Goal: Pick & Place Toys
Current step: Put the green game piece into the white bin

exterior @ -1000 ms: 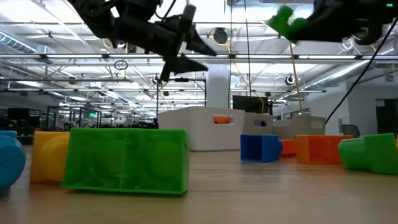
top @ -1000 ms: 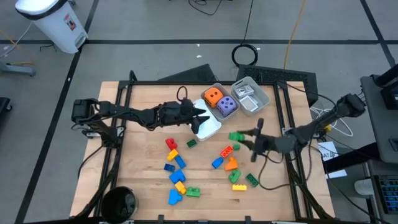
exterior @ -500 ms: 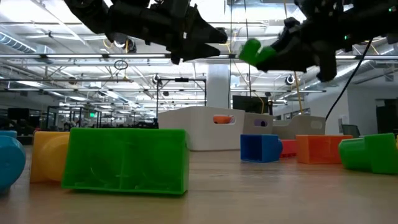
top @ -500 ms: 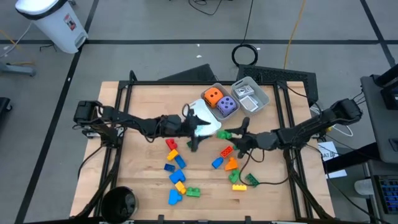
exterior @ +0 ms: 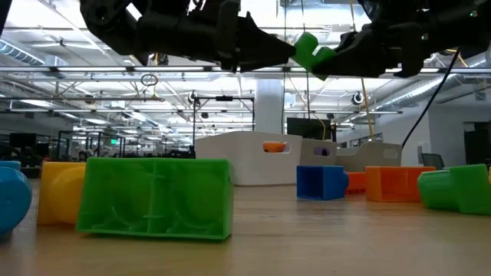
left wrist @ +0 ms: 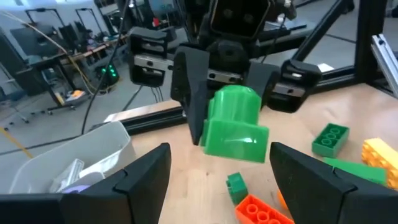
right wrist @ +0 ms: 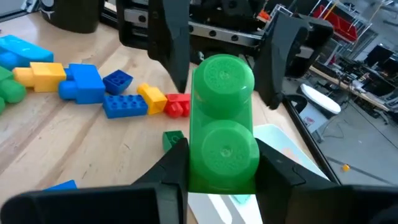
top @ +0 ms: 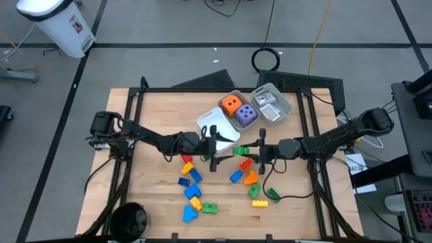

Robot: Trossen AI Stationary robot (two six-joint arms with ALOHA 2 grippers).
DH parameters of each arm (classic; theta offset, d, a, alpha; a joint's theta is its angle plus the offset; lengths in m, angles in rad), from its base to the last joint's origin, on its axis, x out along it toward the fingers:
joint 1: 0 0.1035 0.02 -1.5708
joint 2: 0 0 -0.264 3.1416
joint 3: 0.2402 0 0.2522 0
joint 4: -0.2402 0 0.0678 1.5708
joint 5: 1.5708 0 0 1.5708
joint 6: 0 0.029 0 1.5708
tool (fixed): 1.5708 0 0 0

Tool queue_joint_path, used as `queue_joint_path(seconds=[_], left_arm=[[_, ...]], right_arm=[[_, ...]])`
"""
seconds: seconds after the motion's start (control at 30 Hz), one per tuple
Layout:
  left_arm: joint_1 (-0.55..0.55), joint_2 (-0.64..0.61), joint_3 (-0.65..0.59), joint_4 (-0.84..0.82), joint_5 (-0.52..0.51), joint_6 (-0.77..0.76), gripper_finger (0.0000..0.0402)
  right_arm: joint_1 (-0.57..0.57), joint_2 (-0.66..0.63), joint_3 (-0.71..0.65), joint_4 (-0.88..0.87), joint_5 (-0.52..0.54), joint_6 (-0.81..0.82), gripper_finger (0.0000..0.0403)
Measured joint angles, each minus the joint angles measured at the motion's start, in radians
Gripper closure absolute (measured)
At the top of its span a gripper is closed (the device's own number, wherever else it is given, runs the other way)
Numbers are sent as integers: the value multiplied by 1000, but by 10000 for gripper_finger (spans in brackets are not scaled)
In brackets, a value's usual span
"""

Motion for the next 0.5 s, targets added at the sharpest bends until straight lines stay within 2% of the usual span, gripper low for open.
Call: queue_joint_path(seconds=[0.13,0.5], left_arm=[[0,0,0,2,37,-1,121],[2,0,0,7,38,-26,124]], right_arm=[[-8,19,0,41,-1,2,306],[-30,178,0,251,-32,-6,306]])
